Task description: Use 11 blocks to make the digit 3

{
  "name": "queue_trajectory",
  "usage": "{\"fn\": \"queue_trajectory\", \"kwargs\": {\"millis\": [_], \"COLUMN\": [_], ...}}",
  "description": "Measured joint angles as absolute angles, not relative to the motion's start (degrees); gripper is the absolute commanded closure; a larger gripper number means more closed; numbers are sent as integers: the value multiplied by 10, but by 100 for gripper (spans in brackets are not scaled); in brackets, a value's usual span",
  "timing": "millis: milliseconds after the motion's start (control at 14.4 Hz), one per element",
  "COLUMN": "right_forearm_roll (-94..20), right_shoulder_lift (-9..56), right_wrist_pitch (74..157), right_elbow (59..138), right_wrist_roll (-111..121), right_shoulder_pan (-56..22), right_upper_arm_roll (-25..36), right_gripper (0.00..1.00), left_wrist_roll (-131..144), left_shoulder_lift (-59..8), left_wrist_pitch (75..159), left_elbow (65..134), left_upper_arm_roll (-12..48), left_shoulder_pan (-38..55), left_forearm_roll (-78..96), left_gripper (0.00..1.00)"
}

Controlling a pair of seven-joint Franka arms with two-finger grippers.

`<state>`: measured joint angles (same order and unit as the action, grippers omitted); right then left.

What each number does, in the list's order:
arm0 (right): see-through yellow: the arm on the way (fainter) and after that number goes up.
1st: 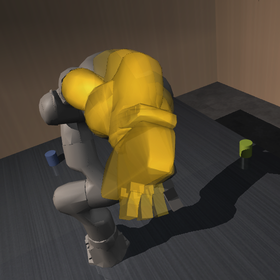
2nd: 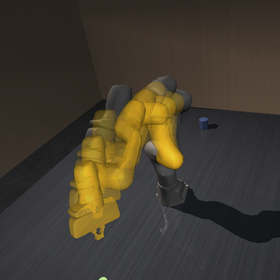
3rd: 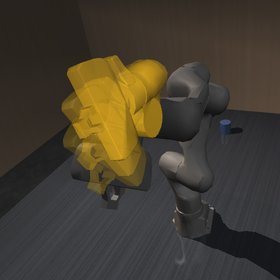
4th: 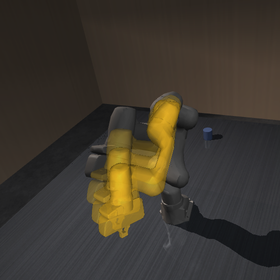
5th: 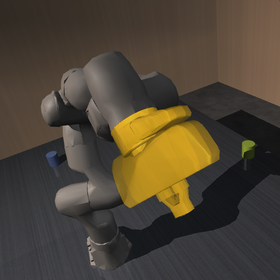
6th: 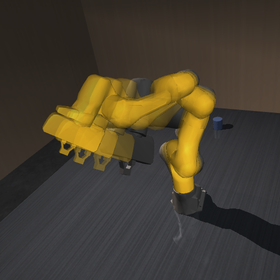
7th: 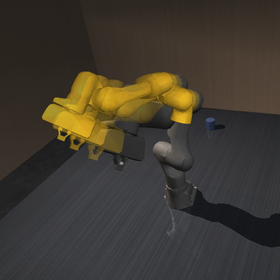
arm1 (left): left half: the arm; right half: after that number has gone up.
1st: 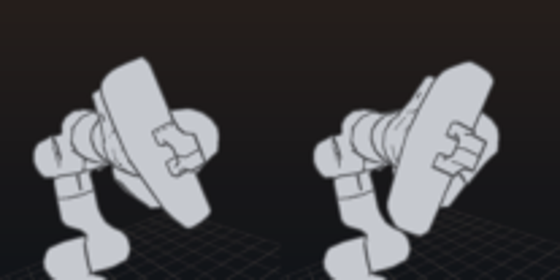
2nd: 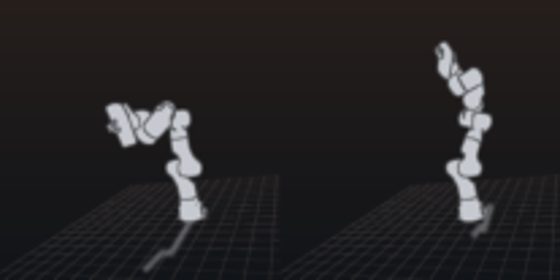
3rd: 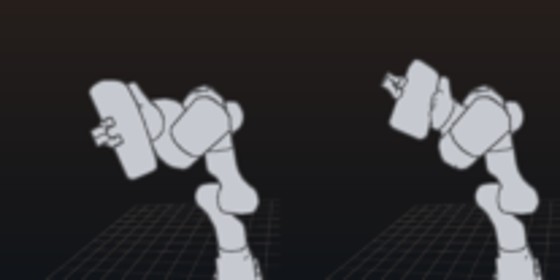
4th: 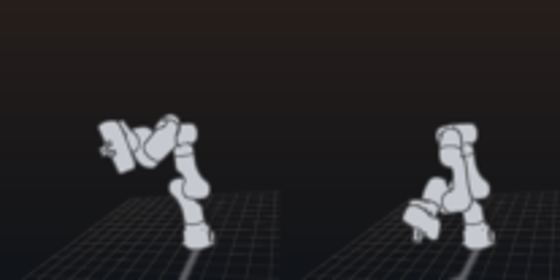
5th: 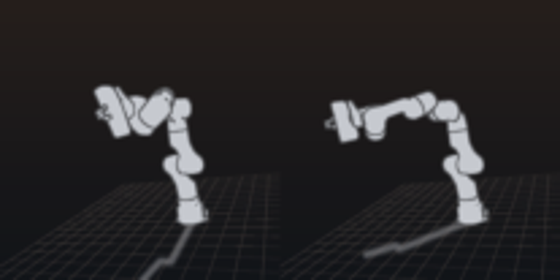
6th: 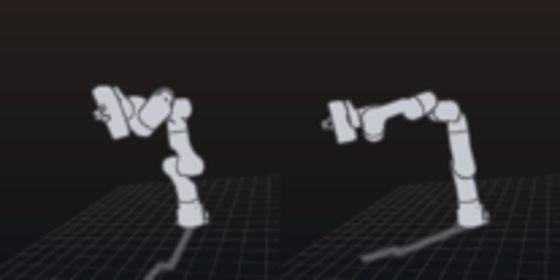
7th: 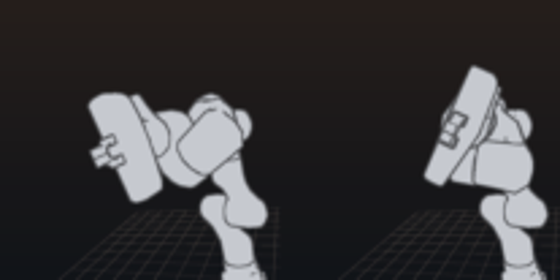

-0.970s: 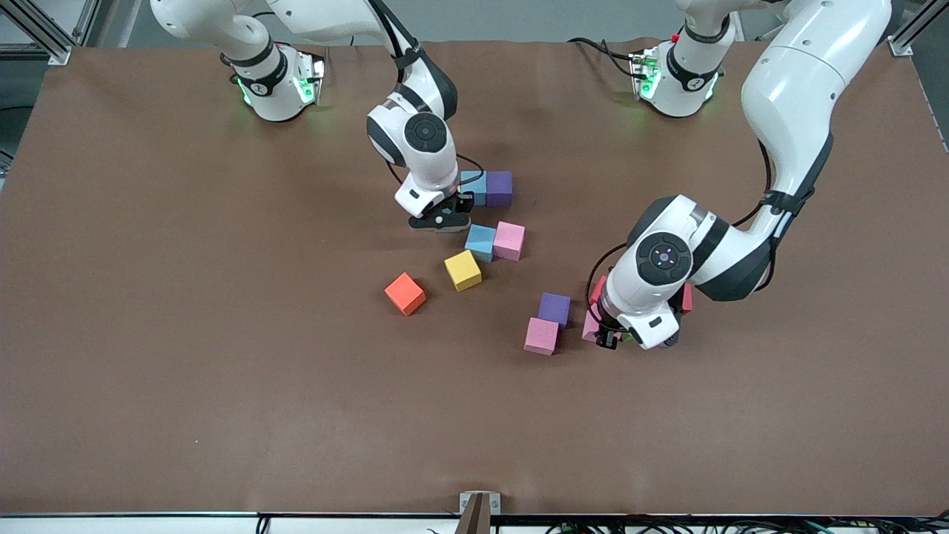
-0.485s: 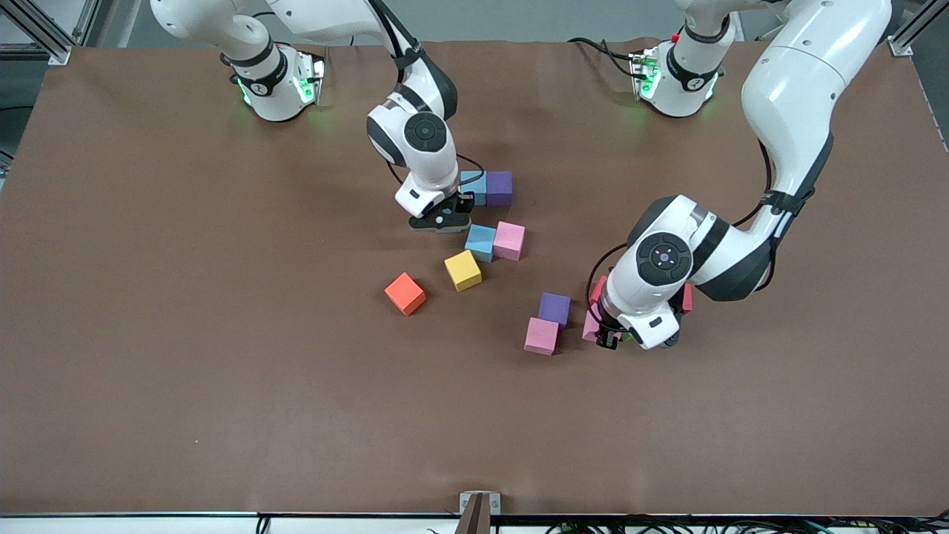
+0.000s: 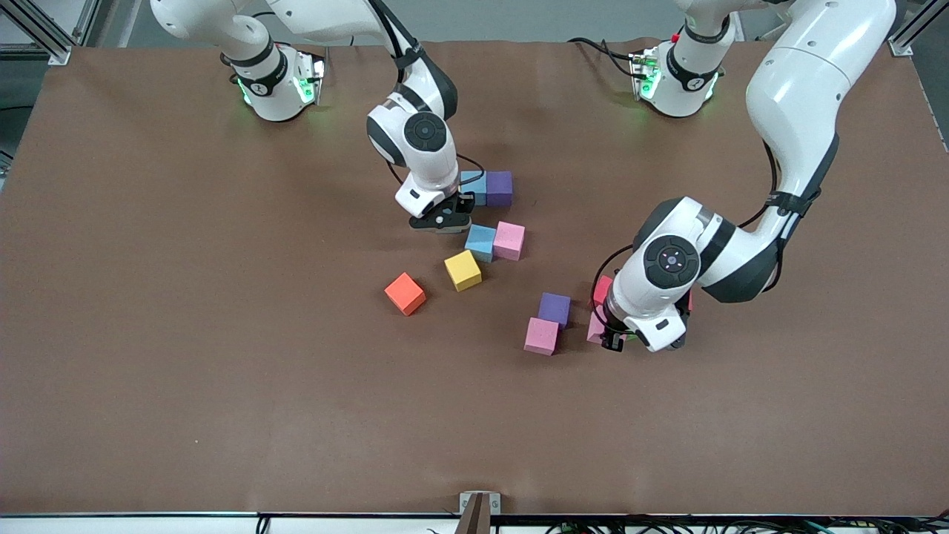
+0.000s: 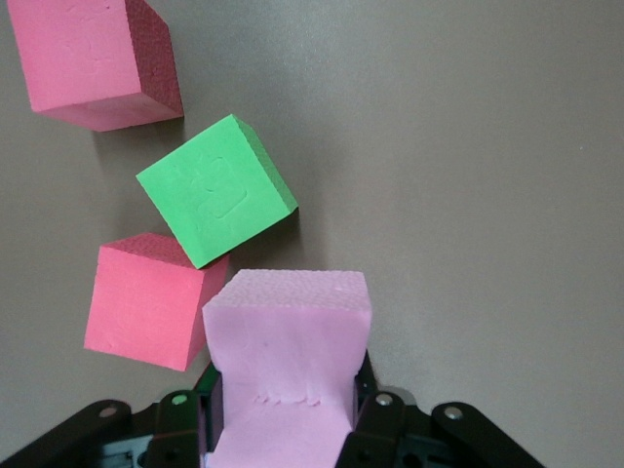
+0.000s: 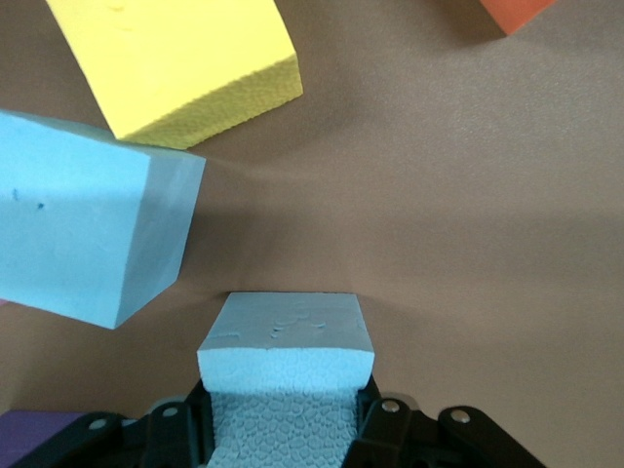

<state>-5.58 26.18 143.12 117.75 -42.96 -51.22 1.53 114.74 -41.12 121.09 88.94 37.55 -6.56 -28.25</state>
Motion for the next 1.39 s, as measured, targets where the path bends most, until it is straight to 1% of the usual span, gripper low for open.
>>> {"fn": "queue_trajectory", "kwargs": {"millis": [277,762,831,1039,1108,1177,1385], "right_forearm_roll": [-56,-56,-56,-56,-56,-56,-56], "right_shoulder_lift": [263,263,263,263,263,263,263], "right_wrist_pitch": [1431,1431,1431,1431,1431,1431,1431], "right_elbow": [1179,1179,1179,1179,1179,1179,1179], "right_wrist_roll": [-430,-430,-430,-430,-430,-430,-430], "right_shoulder_pan": [-512,-512,-512,-512,-512,-512,-512], "right_upper_arm_roll": [15,15,15,15,15,15,15], "right_gripper": [99,96,94,86,62,1,0], "left_wrist_roll": [1147,1147,1147,1146,1145,1145,1144], "left_shoulder_lift": [-411,-411,-411,-411,-411,-411,-411], "left_wrist_pitch": [1211,1211,1211,1211,1211,1211,1211], "left_elbow": [889,889,889,889,889,889,889], "left_upper_arm_roll": [376,376,376,376,376,376,376], "left_shoulder_pan": [-66,-66,-66,-66,-66,-66,-66], "left_forearm_roll": [-283,-283,-283,-283,-283,-283,-283], "left_gripper": [70,70,70,70,70,70,70]}}
